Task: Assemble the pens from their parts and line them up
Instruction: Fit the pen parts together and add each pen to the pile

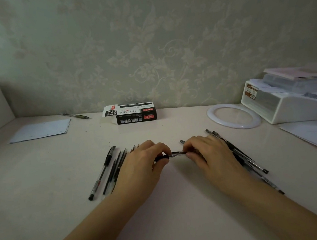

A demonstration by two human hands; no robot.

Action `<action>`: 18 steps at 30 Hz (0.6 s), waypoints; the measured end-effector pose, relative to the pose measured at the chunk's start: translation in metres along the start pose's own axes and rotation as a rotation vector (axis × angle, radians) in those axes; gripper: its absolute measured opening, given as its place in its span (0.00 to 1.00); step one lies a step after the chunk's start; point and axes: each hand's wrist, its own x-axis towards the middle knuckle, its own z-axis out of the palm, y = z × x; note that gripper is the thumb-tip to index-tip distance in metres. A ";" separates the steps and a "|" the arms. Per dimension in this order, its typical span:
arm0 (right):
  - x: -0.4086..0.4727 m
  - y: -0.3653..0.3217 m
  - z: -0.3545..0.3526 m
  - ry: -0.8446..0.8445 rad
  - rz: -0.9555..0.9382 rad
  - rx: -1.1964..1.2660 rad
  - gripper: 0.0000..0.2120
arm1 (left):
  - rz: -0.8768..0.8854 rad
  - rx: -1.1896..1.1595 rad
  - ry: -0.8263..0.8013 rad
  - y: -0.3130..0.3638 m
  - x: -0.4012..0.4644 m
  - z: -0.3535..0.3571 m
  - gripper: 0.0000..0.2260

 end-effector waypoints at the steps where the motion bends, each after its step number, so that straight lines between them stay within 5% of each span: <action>1: 0.000 -0.001 -0.001 -0.001 -0.024 0.010 0.02 | 0.005 -0.002 -0.002 0.000 0.000 0.000 0.05; 18: 0.000 0.004 0.006 0.083 -0.087 0.372 0.05 | 0.143 -0.042 0.043 0.001 0.005 -0.002 0.02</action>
